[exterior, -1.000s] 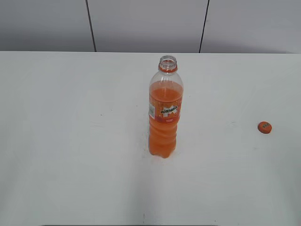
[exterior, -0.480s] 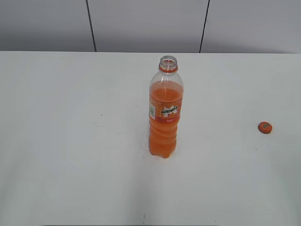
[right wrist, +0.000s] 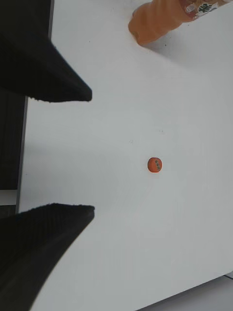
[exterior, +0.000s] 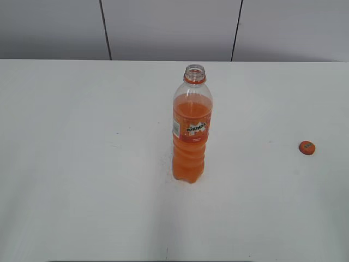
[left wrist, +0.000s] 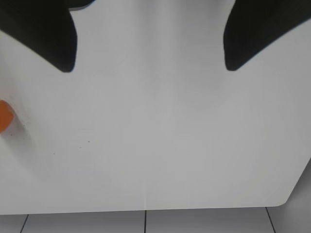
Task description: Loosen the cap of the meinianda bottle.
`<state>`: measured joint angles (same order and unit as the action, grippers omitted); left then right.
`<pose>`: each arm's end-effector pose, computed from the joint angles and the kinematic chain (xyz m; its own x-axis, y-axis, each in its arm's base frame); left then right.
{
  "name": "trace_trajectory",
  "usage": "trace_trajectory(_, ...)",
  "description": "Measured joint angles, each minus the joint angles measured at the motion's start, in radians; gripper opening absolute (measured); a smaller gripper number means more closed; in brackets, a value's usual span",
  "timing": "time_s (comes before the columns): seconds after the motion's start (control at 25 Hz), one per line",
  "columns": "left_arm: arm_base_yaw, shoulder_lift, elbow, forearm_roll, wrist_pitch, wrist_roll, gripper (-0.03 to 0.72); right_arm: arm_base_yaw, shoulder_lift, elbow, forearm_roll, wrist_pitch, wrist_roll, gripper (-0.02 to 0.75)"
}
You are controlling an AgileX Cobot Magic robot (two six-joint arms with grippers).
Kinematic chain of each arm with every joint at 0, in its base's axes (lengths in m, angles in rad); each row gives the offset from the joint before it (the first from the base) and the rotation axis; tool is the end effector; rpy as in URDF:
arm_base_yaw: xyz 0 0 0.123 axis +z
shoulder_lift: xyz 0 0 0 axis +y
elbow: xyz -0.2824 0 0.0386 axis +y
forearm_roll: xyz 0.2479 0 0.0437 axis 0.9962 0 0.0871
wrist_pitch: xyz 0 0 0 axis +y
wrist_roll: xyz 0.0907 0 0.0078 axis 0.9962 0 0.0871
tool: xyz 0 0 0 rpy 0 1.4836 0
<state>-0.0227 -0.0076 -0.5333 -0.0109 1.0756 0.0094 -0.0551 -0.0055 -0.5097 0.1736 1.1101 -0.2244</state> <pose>-0.0107 -0.0006 0.2851 -0.4324 0.0140 -0.9016 0.0332 0.9994 -0.0003 -0.0088 0.0146 0.2769 -0.4632 -0.1190 -0.8783 -0.1503 0.9871 -0.0545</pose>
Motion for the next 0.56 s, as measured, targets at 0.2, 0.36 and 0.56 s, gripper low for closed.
trace_trajectory(0.2,0.002,0.000,0.000,-0.008,0.000,0.000,0.555,0.000,0.000,0.000,0.002,0.000,0.000,0.494)
trace_trajectory(0.36,0.003,0.000,0.000,-0.025,-0.001,0.000,0.552,0.000,0.000,0.000,0.002,0.000,0.000,0.494)
trace_trajectory(0.56,0.003,0.000,0.000,-0.033,-0.002,0.000,0.549,0.000,0.000,0.000,0.002,-0.001,0.000,0.494)
